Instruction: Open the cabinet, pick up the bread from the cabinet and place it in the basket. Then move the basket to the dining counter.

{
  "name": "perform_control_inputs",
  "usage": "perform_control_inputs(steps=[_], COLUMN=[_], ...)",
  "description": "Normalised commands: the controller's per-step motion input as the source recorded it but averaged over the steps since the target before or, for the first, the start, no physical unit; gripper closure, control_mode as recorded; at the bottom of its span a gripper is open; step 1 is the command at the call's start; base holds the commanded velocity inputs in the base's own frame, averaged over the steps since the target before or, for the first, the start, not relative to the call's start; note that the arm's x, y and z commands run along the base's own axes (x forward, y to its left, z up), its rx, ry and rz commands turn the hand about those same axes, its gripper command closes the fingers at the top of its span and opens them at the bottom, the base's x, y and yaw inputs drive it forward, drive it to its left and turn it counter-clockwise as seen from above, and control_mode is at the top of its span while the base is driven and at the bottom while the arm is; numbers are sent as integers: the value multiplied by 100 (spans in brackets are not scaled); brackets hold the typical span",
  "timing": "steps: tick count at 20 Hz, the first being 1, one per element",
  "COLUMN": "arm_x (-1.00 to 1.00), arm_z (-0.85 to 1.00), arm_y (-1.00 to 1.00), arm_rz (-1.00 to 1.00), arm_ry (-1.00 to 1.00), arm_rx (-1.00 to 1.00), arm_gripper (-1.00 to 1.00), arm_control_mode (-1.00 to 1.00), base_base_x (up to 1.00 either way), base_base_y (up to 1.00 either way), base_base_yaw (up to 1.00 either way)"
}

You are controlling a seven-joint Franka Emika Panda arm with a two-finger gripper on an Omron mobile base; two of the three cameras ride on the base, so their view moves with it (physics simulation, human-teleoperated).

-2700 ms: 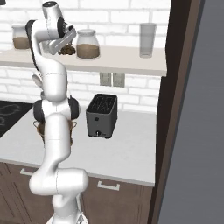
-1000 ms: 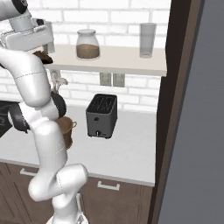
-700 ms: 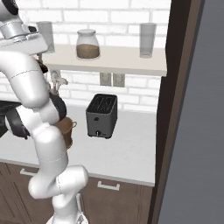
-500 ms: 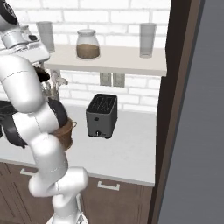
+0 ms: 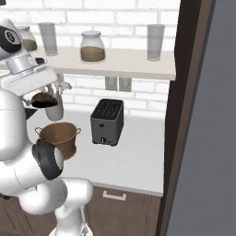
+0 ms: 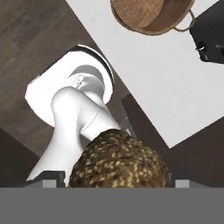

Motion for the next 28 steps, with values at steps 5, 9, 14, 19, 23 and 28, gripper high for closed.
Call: perform_control_inputs(steps=[5, 9, 14, 19, 23, 28], arm_x=[0, 0, 1, 8, 21, 24], arm_z=[-26, -54, -43, -50, -26, -5], arm_y=[0, 7, 0, 21, 31, 12], arm_rz=[-3, -5, -6, -4, 0, 0], arm_ry=[-22, -26, -31, -22, -18, -4], arm_rx=[27, 19, 9, 13, 10, 1], arm_gripper=[100, 100, 100, 100, 100, 100], arm_control_mode=[-100, -100, -100, -100, -100, -100], base_base_x=[0, 0, 0, 0, 0, 0], base_base_y=[0, 0, 0, 0, 0, 0], base_base_yaw=[0, 0, 0, 0, 0, 0])
